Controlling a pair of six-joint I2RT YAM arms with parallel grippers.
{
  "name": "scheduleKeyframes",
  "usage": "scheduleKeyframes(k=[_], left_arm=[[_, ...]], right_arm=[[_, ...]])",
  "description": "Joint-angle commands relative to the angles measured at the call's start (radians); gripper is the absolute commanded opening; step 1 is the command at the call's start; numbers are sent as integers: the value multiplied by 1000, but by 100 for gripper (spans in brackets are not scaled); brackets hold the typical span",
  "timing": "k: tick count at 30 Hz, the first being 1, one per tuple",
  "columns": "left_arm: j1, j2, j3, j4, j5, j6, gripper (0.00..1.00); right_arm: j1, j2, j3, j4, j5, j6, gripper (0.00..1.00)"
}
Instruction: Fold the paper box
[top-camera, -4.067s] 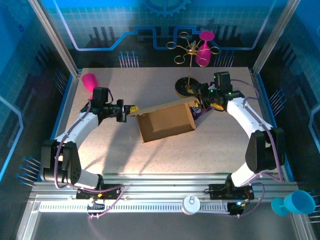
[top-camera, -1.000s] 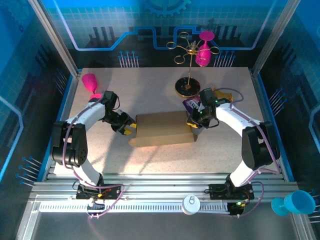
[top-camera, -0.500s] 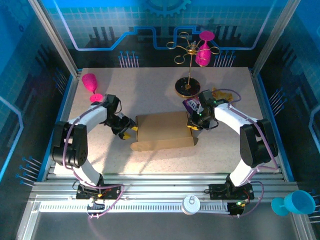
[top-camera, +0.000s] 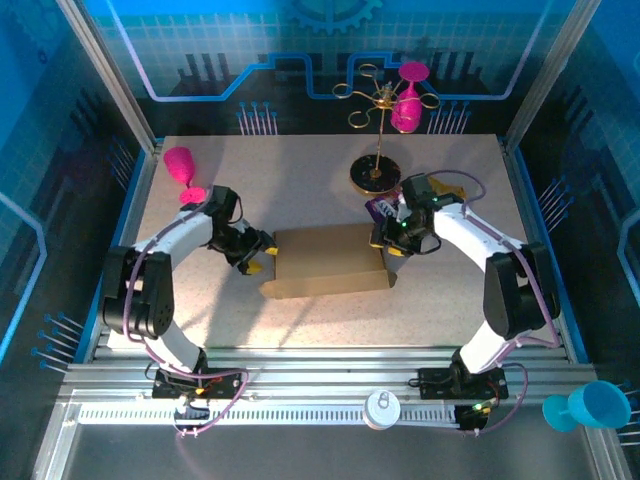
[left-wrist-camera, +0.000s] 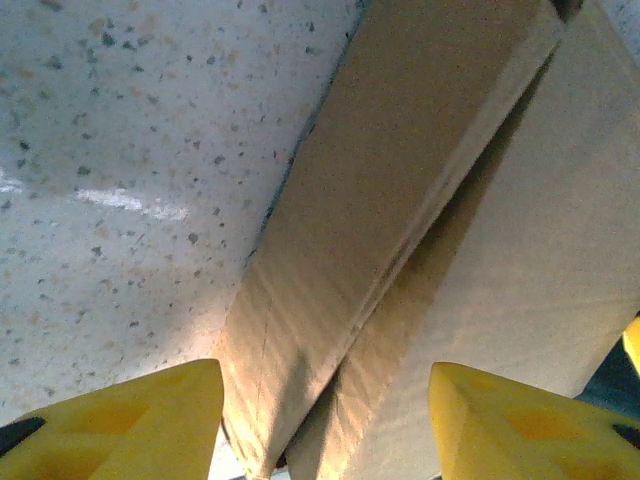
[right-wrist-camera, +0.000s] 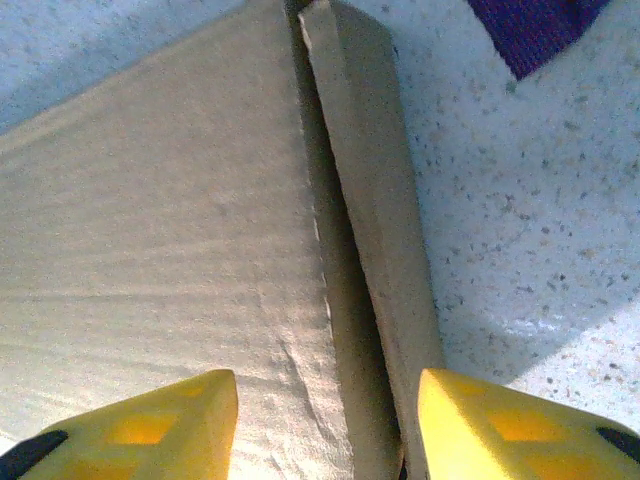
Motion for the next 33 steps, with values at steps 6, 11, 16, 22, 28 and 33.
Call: scheduleKeyframes(k=[6,11,16,22,28,33], left_arm=[[-30,36,-22,115,55,23,57],[-30,54,-44,95,28,55,52],[-30,54,-75,130,21,60,41],[-26,60,-108,151,7,84,33],[25,50,-166,163,5,136,28],[81,57,-209,173,5,156,27]], right_arm=[[-61,93,-45,125,-240,-100,62],[-72,139,-41,125,-248,-144,65],[-103,148,-76,150,-272,-168,67],[-131,186,-103,177,-355,-220,67],[-143,187,-131,226,-442,-252,68],[-134,203,-128,258,-475,-242,69]])
